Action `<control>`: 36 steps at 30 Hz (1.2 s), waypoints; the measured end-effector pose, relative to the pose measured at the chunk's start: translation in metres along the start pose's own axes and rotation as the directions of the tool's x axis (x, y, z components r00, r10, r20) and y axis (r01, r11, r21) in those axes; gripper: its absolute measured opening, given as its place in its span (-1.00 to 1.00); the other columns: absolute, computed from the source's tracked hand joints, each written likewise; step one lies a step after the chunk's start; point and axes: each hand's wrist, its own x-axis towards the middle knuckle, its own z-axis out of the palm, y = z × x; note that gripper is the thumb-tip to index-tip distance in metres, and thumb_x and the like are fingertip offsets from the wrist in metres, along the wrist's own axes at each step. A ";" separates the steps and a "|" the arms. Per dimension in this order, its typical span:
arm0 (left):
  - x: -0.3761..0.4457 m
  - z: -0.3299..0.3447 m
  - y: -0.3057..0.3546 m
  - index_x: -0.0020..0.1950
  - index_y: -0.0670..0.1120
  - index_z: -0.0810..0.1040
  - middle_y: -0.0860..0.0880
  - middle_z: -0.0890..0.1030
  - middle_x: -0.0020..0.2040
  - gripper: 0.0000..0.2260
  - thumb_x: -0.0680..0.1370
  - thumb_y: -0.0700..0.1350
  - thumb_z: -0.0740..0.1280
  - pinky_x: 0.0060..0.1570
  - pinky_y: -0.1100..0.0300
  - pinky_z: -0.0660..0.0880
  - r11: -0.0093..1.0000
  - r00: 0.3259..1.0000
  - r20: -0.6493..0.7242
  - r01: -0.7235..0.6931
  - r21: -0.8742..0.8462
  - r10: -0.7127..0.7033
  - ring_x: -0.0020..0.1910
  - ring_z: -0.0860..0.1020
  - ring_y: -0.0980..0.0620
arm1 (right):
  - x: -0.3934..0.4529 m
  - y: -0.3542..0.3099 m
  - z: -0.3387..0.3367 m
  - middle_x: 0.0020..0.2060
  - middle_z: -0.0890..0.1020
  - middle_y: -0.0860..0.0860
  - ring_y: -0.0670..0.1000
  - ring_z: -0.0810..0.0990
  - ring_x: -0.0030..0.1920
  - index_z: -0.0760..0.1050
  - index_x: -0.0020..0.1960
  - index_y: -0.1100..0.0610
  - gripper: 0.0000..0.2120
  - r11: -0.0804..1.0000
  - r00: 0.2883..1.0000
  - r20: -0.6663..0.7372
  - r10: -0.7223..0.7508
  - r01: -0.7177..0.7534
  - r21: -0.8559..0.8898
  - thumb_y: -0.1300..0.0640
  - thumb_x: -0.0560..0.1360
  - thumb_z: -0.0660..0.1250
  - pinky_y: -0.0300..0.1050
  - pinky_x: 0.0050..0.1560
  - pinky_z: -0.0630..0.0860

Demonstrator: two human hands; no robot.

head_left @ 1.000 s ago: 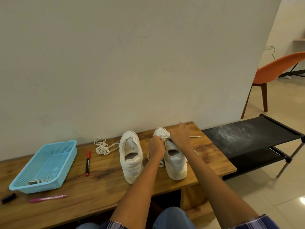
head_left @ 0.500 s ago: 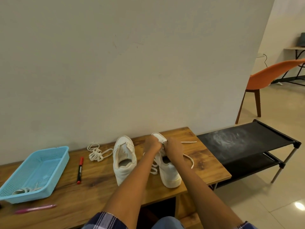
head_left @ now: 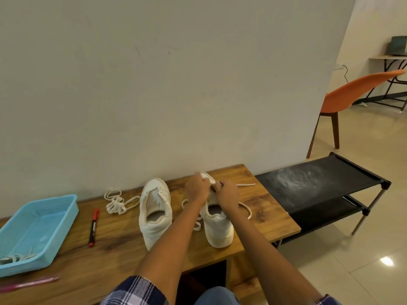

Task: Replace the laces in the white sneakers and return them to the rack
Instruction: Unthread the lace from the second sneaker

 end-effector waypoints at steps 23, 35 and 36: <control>0.023 -0.022 0.019 0.13 -0.35 0.46 -0.27 0.60 -0.01 -0.63 0.67 -0.12 -0.03 -0.23 0.15 0.45 0.884 0.985 -0.022 0.142 -0.445 -0.169 -0.17 0.58 -0.14 | 0.002 0.000 0.005 -0.34 0.46 0.06 0.01 0.39 -0.29 0.42 -0.27 0.17 -0.69 0.996 0.996 -0.038 0.086 -0.087 -0.035 0.11 0.60 0.10 -0.11 -0.29 0.28; 0.014 -0.017 0.010 0.10 -0.18 0.59 -0.13 0.63 0.07 -0.65 0.52 0.08 0.31 -0.08 0.10 0.46 0.883 0.959 0.277 -0.177 0.435 0.055 0.08 0.58 -0.13 | 0.001 -0.001 0.005 -0.35 0.45 0.04 0.00 0.39 -0.29 0.42 -0.27 0.16 -0.71 0.996 0.997 -0.020 0.068 -0.069 -0.053 0.13 0.59 0.10 -0.11 -0.29 0.28; 0.013 -0.018 0.013 0.11 -0.16 0.58 -0.12 0.61 0.06 -0.68 0.55 0.06 0.27 -0.08 0.12 0.44 0.870 0.959 0.279 -0.175 0.462 0.045 0.09 0.56 -0.11 | 0.001 0.000 0.006 -0.35 0.46 0.04 0.00 0.39 -0.29 0.42 -0.27 0.15 -0.71 0.997 0.998 -0.020 0.062 -0.063 -0.054 0.13 0.58 0.10 -0.12 -0.31 0.28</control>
